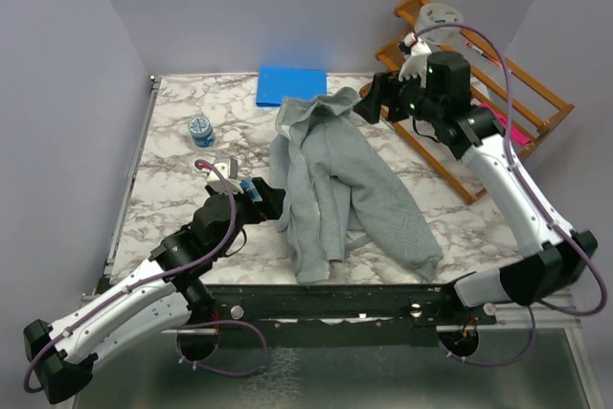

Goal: Zip up the jacket

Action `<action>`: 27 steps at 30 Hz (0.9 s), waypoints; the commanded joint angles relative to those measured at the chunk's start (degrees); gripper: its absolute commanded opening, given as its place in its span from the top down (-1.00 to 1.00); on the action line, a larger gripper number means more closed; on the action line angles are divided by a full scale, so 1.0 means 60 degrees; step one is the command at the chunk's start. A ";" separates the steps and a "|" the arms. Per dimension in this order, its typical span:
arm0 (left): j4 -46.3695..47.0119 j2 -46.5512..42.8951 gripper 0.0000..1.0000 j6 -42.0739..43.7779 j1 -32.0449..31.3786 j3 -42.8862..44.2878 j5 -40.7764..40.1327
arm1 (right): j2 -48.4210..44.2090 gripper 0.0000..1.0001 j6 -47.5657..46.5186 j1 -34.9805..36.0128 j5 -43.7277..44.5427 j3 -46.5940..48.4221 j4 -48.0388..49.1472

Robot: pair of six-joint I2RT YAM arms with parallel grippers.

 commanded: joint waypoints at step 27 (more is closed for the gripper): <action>-0.0201 0.1310 -0.37 -0.5557 -0.2271 -0.2028 0.1047 | -0.2892 -0.17 0.2712 0.1963 -0.1520 -0.6565 0.1881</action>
